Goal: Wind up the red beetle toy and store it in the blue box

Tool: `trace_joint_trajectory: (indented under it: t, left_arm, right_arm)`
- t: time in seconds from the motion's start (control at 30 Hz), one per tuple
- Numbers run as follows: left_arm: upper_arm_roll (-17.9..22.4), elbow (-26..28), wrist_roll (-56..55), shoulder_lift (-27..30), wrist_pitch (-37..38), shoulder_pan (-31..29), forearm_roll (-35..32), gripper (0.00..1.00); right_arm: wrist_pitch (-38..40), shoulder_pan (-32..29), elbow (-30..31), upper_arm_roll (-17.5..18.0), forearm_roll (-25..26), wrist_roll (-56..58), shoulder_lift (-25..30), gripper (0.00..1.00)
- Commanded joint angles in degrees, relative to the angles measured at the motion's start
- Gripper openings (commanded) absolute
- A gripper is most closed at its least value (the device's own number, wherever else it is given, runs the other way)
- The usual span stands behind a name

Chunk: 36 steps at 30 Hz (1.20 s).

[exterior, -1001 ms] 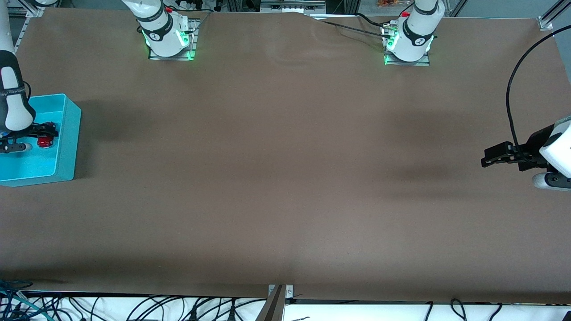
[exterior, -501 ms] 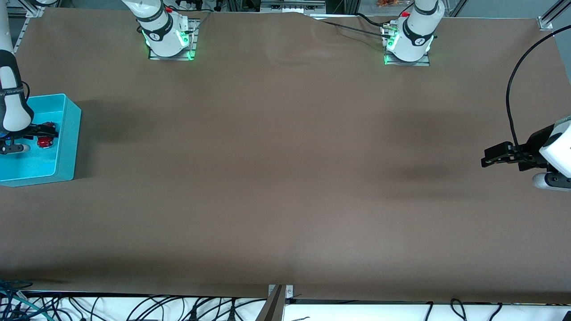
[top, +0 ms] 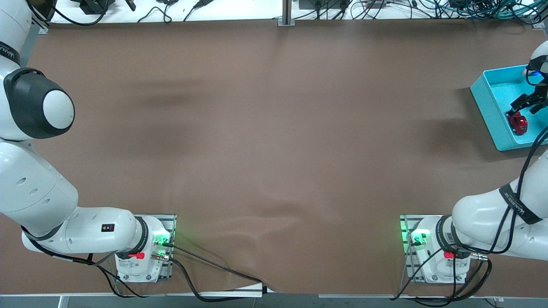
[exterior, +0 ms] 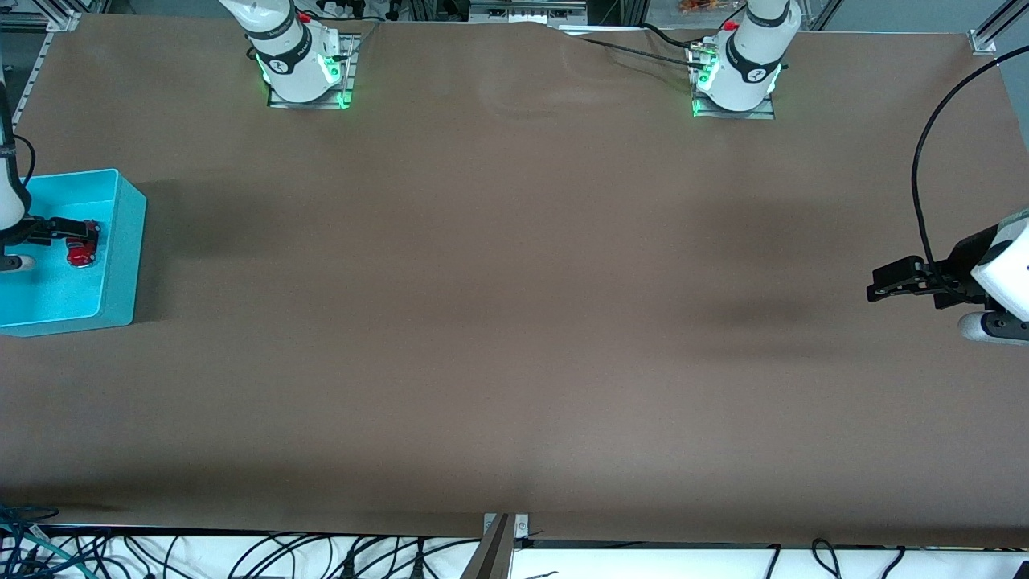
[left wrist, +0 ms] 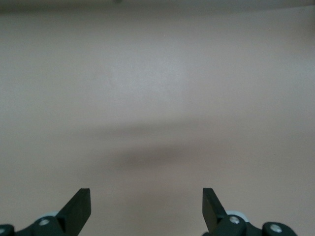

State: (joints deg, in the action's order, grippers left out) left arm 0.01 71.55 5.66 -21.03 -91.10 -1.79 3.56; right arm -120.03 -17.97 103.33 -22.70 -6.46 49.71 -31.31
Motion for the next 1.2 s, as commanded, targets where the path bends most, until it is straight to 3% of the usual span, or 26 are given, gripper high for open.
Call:
trace_joint_trajectory:
  t: [0.0,0.63,1.17]
  left_arm:
    - [-0.09,-2.03,0.67,-1.03,0.66,-0.06,-0.57,1.00]
    - [-0.09,-2.03,0.67,-1.03,0.66,-0.06,-0.57,1.00]
    - [-0.09,-2.03,0.67,-1.03,0.66,-0.14,-0.57,1.00]
  right_arm:
    - [4.10,-0.23,-0.06,0.20,0.48,0.57,3.26,1.00]
    - [15.52,2.49,-1.73,0.90,5.22,0.30,11.79,1.00]
    - [25.02,5.84,-1.73,2.74,6.90,-8.30,23.30,1.00]
